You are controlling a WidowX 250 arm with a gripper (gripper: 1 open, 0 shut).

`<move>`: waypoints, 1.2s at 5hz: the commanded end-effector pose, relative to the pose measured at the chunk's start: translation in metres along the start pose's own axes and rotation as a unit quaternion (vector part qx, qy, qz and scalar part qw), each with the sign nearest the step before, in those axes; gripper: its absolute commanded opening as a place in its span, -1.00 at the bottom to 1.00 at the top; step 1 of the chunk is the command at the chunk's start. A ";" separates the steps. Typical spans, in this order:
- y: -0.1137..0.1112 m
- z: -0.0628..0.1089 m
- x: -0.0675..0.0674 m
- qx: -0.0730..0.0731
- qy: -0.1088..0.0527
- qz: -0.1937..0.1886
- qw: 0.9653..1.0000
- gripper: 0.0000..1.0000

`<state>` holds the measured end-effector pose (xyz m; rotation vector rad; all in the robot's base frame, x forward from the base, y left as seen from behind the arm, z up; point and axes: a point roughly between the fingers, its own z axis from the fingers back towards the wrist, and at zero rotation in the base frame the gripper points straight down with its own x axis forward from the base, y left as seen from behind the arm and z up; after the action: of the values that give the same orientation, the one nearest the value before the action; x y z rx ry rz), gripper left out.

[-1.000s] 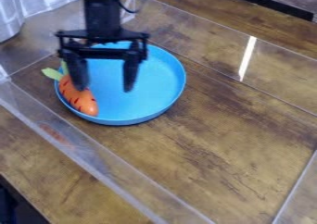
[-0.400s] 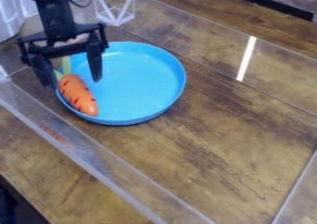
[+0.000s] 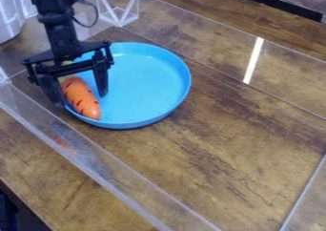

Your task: Remove the carrot from inside the blue tray and put it on the table

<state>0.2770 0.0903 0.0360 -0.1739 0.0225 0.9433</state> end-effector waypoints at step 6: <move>0.003 0.001 0.033 -0.013 -0.069 0.006 0.998 1.00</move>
<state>0.2880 0.1108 0.0231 -0.1328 -0.0663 0.9603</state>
